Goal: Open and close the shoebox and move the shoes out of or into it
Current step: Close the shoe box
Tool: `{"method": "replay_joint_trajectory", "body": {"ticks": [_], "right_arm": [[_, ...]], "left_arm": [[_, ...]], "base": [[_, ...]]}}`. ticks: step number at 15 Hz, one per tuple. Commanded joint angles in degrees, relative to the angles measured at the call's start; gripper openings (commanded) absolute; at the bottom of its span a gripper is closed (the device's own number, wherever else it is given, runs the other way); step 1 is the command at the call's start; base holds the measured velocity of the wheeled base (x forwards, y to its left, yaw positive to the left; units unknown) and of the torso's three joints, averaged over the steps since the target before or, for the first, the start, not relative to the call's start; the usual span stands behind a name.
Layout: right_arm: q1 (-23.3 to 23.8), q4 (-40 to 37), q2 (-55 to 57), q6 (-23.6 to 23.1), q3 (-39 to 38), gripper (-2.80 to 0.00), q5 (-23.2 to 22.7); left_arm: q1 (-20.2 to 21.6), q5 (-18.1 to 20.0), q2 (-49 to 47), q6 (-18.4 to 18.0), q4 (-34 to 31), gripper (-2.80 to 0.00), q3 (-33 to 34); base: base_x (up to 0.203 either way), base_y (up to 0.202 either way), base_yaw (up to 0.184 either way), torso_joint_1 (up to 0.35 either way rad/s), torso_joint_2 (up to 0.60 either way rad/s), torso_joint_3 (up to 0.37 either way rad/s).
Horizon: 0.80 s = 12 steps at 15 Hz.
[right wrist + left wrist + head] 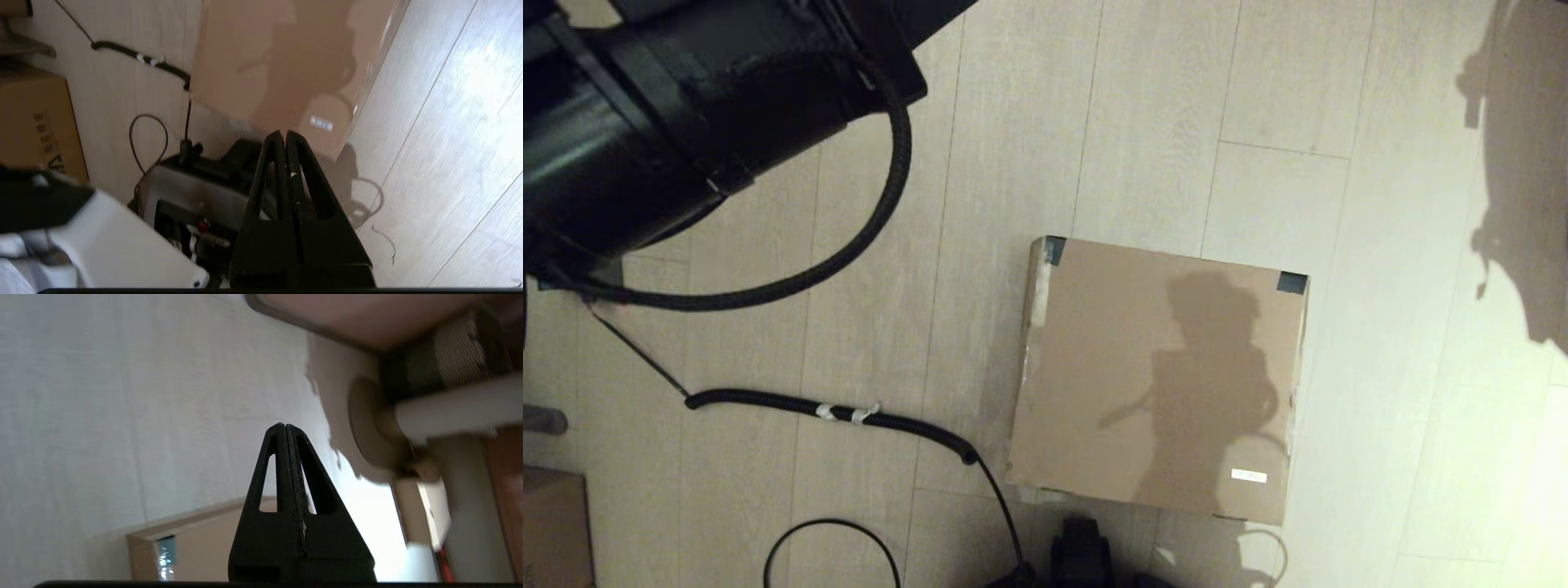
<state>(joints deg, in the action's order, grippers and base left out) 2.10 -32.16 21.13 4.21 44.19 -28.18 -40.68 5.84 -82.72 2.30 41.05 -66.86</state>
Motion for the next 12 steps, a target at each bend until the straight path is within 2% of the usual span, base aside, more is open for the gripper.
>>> {"method": "replay_joint_trajectory", "body": {"ticks": [1, 3, 5, 6, 8, 9, 11, 12], "right_arm": [[-0.4, -0.2, -8.5, -0.2, -4.9, -2.8, -0.1], [-1.2, 0.1, -14.6, -1.9, -10.6, -2.8, -0.1], [-1.6, 0.3, -20.8, -8.5, -15.5, -2.8, -0.1], [-1.8, 1.4, -21.3, -13.5, -17.6, -2.8, 0.1], [-1.9, 8.0, -21.1, -14.7, -20.5, -2.8, 0.3], [-1.9, 12.8, -21.1, -14.8, -22.1, -2.8, 0.3], [-1.9, 23.3, -21.0, -15.0, -26.4, -2.8, 0.6], [-1.9, 27.9, -21.0, -15.0, -28.3, -2.8, 2.0]], "left_arm": [[2.3, 0.0, -0.1, 1.1, 11.2, -2.8, 7.1], [3.3, -1.1, 0.6, 1.5, 23.4, -2.8, 16.3], [5.9, -5.0, 3.1, 1.2, 33.3, -2.8, 25.5], [10.3, -5.7, 6.4, 1.0, 34.6, -2.8, 28.1], [22.2, -5.3, 16.5, -0.7, 35.0, -2.8, 34.4], [26.6, -4.5, 23.1, -2.2, 34.8, -2.8, 38.9], [32.1, -1.9, 37.4, -4.2, 33.4, -2.8, 49.3], [33.9, -0.4, 45.3, -4.8, 30.6, -2.8, 53.4]], "base": [[0.0, 0.0, 0.0, 0.0, 0.0, 0.0], [0.0, 0.0, 0.0, 0.0, 0.0, 0.0], [0.0, 0.0, 0.0, 0.0, 0.0, 0.0], [0.0, 0.0, 0.0, 0.0, 0.0, 0.0], [0.0, 0.0, 0.0, 0.0, 0.0, 0.0], [0.0, 0.0, 0.0, 0.0, 0.0, 0.0], [0.0, 0.0, 0.0, 0.0, 0.0, 0.0], [0.0, 0.0, 0.0, 0.0, 0.0, 0.0]]}}
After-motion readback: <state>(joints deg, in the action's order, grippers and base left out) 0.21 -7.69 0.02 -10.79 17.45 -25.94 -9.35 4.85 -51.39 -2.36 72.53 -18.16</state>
